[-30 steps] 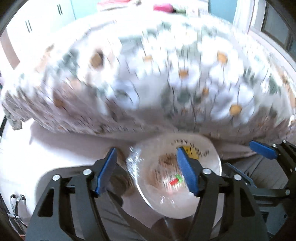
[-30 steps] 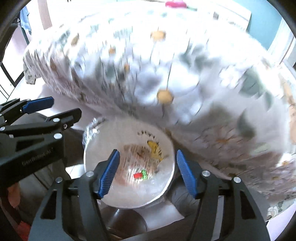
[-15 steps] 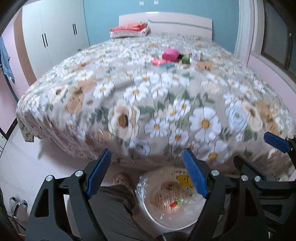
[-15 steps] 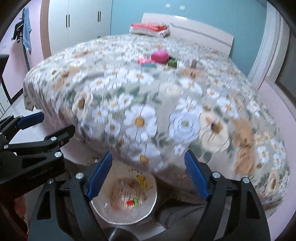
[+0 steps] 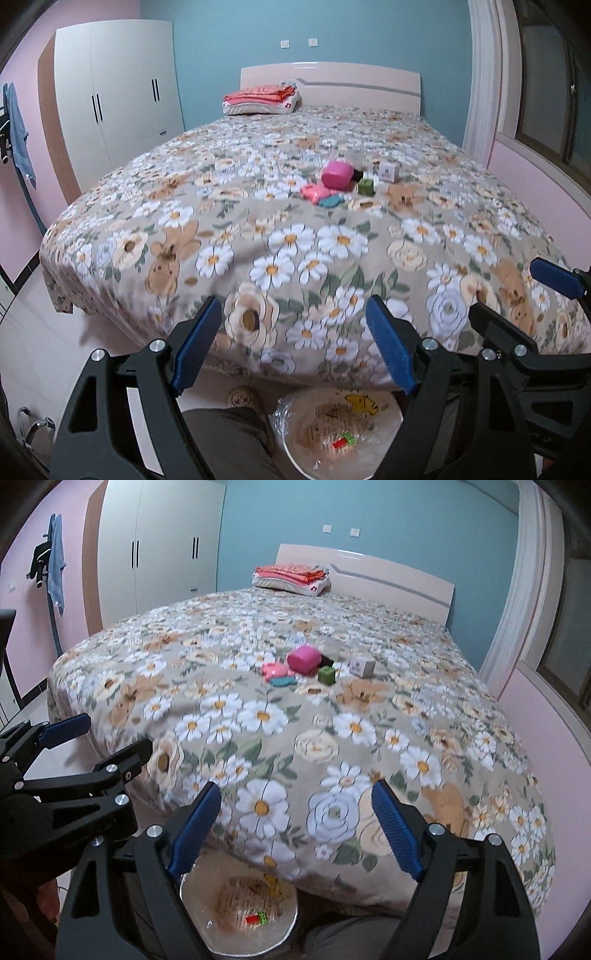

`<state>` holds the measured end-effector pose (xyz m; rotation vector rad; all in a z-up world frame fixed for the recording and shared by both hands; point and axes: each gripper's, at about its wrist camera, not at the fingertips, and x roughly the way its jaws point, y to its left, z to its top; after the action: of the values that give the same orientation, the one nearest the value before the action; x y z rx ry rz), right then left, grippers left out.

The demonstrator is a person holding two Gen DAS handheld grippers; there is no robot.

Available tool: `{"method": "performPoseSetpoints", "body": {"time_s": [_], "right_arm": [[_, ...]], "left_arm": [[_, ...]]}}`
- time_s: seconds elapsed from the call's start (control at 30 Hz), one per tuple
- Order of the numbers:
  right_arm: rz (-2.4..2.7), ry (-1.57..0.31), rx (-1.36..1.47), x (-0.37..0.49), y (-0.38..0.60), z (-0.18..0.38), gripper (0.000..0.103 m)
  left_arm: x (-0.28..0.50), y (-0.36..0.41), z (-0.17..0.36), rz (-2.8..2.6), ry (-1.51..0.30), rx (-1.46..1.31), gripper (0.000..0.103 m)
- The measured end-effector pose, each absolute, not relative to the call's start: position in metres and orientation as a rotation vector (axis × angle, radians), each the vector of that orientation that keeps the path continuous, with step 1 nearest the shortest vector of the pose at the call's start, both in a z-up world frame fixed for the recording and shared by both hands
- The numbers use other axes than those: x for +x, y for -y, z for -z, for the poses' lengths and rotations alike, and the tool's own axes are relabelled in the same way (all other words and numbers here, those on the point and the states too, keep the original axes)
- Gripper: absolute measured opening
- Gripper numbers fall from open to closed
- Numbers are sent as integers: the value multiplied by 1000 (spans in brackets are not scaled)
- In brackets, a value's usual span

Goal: Collect trash
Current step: 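Raise both open tools and move them back over the bed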

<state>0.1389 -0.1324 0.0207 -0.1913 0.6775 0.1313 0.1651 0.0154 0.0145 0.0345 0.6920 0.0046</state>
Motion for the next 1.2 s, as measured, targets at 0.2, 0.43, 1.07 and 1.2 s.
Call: {"method": "performPoseSetpoints", "body": {"time_s": [0.2,0.43,1.07,1.2], "right_arm": [[-131,-655,-184,153,139,-38,86],[-125,-647,-173,176,150,-52,86],[-89,-660,-117,267,192,-61,87],[-85,-681,-108,292,200,-55,87]], "left_arm": [[178,-9,-35,-1,-663,38,79],[209,2,-49,25,-663,35,79],[321,18,-47,60,-716,3,79],[351,23,-39,85,-753,-11,79]]}}
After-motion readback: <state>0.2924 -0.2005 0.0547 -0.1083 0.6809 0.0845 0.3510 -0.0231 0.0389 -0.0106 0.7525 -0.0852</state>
